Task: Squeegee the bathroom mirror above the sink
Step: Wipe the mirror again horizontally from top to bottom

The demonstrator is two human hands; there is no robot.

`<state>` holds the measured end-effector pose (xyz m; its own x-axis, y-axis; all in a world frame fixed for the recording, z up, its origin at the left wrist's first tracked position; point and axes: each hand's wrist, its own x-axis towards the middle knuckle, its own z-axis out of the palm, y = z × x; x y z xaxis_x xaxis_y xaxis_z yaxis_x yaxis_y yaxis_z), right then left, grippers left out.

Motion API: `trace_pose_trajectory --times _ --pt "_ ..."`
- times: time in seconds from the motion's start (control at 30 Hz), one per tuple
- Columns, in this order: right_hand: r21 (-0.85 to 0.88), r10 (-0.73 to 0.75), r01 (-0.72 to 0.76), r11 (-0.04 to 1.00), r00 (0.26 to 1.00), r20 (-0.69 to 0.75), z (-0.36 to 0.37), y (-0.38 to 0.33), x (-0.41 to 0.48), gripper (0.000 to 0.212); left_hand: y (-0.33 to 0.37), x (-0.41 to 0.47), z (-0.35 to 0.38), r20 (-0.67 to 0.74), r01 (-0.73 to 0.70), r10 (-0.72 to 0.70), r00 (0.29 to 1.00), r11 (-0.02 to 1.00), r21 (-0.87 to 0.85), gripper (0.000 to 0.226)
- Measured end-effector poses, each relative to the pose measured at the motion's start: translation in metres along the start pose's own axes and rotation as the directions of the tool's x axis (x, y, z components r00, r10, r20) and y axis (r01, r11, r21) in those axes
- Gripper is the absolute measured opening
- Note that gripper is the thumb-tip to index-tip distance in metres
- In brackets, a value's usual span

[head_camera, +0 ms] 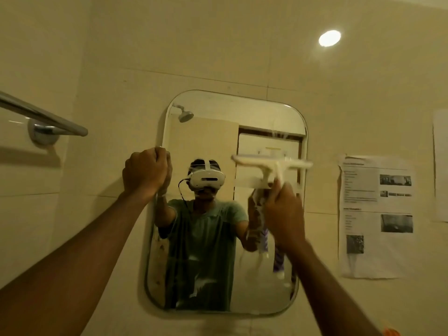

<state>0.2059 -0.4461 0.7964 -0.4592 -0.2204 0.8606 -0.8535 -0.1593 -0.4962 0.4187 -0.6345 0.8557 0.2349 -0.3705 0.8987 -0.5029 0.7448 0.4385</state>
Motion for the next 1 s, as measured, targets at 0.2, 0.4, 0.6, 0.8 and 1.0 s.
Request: trace_pose_trajectory --times 0.2,0.4,0.6,0.8,1.0 --pt "-0.009 -0.012 0.013 1.0 0.998 0.058 -0.013 -0.013 -0.011 0.036 0.003 -0.002 -0.003 0.037 0.026 -0.026 0.999 0.999 -0.018 0.053" --pt "-0.162 -0.17 0.154 0.975 0.981 -0.089 -0.03 -0.075 0.117 0.048 -0.004 -0.001 0.002 0.03 0.006 -0.005 1.0 1.0 -0.028 0.053" --pt "-0.043 -0.051 0.051 0.998 0.999 0.004 -0.012 -0.02 0.033 0.04 -0.004 -0.001 0.003 0.044 0.052 -0.05 0.998 0.998 -0.036 0.051" --pt "-0.065 0.043 -0.037 0.997 0.994 0.098 -0.016 -0.007 -0.026 0.039 0.003 -0.004 -0.004 0.162 0.177 -0.162 0.973 0.981 -0.084 0.046" --pt "-0.063 -0.115 0.12 0.991 0.99 0.087 -0.024 -0.07 0.071 0.043 0.005 -0.004 -0.01 0.24 0.178 -0.149 0.959 0.978 -0.105 0.044"
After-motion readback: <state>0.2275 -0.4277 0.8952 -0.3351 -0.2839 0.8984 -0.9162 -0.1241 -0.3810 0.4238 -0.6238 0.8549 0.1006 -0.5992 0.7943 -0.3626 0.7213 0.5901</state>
